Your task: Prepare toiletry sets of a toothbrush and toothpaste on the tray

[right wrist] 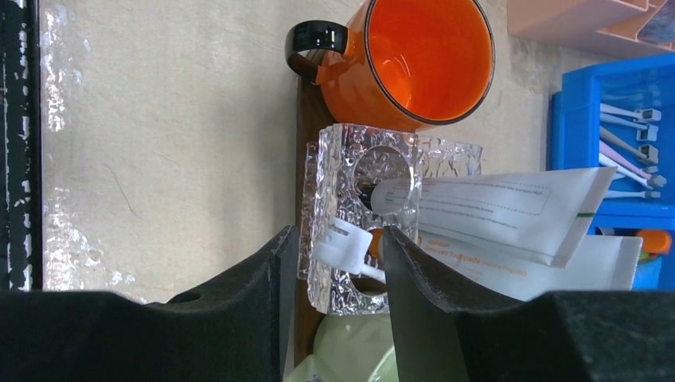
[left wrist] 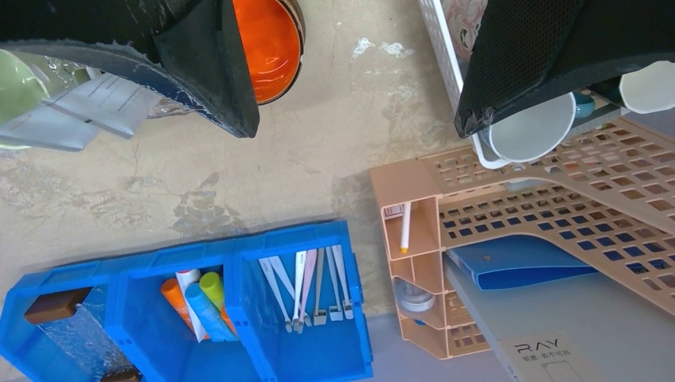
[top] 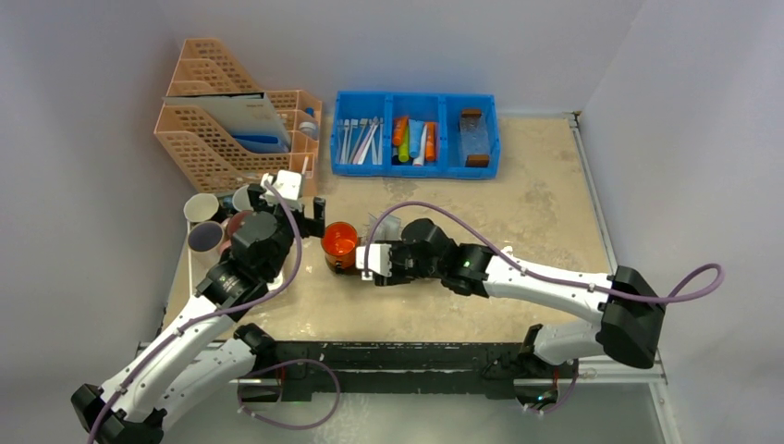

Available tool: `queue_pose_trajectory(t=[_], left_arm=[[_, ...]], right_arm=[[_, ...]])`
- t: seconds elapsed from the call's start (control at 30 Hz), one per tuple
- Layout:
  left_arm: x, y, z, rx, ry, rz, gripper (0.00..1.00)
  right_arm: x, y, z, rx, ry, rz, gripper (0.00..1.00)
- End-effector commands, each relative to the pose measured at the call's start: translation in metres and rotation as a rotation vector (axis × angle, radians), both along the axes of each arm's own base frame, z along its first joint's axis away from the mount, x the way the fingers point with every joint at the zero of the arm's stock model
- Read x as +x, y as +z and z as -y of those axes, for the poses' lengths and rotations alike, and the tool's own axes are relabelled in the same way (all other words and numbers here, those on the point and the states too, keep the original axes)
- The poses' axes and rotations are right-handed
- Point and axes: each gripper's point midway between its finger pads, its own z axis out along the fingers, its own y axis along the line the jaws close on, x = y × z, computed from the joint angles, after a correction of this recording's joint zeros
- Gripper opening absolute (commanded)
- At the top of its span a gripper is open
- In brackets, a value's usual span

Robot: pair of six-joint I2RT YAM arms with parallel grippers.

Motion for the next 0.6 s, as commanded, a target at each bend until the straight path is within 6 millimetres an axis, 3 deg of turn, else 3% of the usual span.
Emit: queue_pose_trajectory(t=[0.0,0.57], left_arm=[[-0.001,0.006,-0.002,-0.001,0.002,0.027,0.93],[-0.002,0.009,-0.004,-0.004,0.001,0.036,0.93]], right_arm=[[0.005,0.018,-0.016,0.049,-0.009,0.035,0.46],[0.003,0.007,-0.012,-0.016,0.003,0.035,0.25]])
